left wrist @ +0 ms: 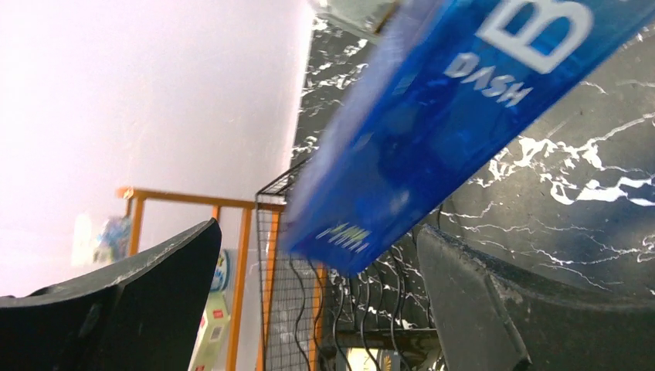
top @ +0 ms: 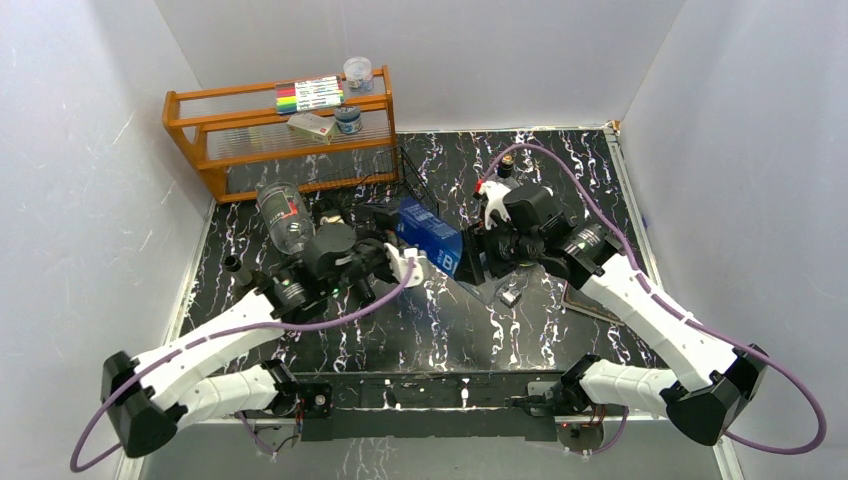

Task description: Put the wine bottle on the wine rack

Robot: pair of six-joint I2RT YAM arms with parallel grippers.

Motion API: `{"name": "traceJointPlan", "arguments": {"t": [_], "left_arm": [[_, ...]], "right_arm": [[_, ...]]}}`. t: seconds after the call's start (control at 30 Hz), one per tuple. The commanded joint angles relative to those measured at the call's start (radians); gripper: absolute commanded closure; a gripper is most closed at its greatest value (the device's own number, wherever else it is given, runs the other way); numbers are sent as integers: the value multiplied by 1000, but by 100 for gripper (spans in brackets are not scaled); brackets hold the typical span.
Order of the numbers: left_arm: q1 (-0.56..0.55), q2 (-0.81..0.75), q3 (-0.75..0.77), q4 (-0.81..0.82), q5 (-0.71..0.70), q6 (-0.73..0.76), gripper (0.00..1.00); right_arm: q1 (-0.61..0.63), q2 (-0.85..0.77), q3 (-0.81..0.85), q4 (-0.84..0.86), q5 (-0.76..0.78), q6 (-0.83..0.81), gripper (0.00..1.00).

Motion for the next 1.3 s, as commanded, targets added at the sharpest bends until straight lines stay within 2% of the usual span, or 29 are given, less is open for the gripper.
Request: {"name": "traceJointPlan", "arguments": {"t": [0.0,0.23,0.63,0.97,1.27], "left_arm": [[-1,-155,-54,73,-35,-121,2],[0,-268,-63,57,-15,-299,2],[-1,-323,114,0,-12,-574,2],[-1,-333,259,-36,-32,-672,2],[-2,-319,372,-96,-45,-681,2]], "right_arm": [[0,-33,-13,84,27,-9,100],[4,-14,-37,98,7,1,100],[73,19,-95,203,52,85,100],[192,104,-99,324,196,143,100],[217,189,-87,408,246,168,100]]}}
